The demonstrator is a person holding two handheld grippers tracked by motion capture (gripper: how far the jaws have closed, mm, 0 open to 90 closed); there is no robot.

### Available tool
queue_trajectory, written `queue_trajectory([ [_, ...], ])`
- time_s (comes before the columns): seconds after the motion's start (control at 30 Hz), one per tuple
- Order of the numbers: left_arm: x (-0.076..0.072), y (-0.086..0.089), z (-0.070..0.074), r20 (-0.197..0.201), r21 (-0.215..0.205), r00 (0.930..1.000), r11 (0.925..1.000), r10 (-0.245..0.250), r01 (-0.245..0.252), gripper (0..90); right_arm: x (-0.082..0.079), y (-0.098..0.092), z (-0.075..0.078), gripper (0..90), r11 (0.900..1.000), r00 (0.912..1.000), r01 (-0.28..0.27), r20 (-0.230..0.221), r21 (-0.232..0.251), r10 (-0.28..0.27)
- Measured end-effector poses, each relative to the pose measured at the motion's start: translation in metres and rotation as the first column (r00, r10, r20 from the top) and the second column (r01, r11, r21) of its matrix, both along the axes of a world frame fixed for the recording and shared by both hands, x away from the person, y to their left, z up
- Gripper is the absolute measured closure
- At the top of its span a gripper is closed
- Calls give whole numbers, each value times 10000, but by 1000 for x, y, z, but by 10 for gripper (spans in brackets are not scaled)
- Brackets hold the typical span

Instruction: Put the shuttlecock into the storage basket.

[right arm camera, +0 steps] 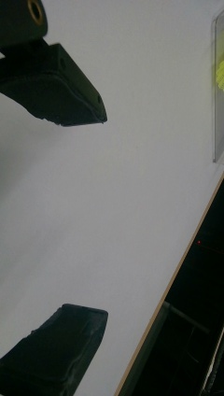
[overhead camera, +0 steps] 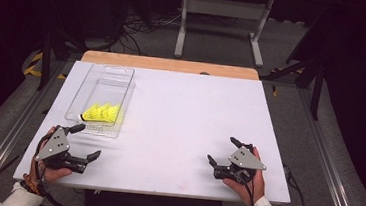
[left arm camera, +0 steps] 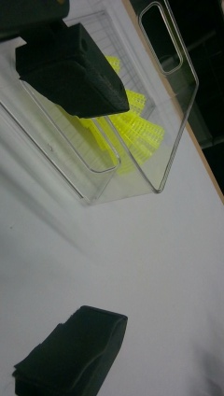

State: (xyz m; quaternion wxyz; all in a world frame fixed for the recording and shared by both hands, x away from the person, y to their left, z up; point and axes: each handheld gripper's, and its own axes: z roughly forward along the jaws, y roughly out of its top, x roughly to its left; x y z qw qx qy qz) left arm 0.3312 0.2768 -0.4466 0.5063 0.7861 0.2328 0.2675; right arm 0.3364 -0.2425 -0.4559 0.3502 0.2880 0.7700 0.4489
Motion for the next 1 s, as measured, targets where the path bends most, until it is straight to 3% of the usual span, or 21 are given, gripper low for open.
queue_trajectory([
  [1.0,2,0,-3,-117,103,9999,9999,-9,10,31,-1,4,4,66,10000,9995,83,301,25,-84],
])
